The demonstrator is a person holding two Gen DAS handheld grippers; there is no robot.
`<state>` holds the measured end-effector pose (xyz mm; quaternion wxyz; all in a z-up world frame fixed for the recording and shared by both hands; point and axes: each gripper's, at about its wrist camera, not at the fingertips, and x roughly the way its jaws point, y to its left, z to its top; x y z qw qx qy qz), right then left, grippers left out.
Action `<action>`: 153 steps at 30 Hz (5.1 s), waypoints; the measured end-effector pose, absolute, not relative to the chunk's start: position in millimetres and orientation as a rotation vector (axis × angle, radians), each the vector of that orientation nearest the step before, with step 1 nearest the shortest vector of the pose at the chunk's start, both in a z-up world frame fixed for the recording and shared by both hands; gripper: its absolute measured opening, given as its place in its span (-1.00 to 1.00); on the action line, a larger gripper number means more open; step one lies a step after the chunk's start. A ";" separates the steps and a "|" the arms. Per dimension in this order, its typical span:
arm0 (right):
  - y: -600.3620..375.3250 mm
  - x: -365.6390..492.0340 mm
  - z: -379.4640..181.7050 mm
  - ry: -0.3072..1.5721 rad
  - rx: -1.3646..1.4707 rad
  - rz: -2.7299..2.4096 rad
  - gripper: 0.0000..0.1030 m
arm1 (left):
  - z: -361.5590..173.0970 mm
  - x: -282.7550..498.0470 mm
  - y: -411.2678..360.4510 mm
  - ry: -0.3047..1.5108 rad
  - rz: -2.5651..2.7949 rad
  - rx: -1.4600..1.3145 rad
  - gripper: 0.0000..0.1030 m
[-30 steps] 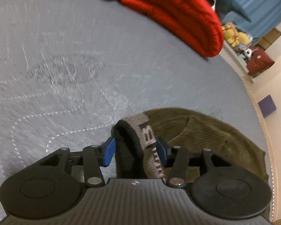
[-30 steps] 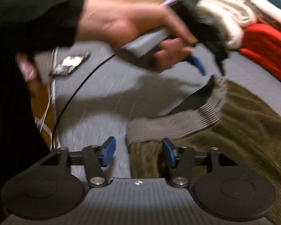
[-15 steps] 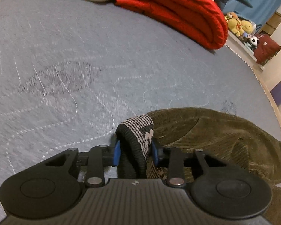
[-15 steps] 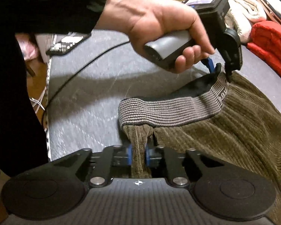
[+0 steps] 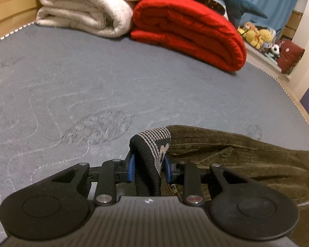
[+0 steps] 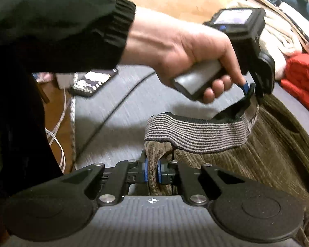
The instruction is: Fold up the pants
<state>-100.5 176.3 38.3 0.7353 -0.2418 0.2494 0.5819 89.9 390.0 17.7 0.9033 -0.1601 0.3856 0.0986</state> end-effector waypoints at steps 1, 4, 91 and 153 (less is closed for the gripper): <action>180.4 -100.5 37.0 0.549 -0.525 1.285 -0.84 | 14.1 89.3 388.7 0.816 0.198 -0.319 -0.19; 191.1 -100.0 18.8 0.615 -0.584 1.272 -0.70 | 6.2 82.1 377.7 0.861 0.282 -0.187 0.04; -228.4 12.0 106.4 0.663 0.051 0.214 0.70 | -21.4 209.6 274.7 0.906 -0.059 0.127 0.47; -311.5 211.6 -54.5 0.789 0.794 -0.061 -0.26 | -23.9 -44.6 161.2 0.931 -0.518 0.617 -0.73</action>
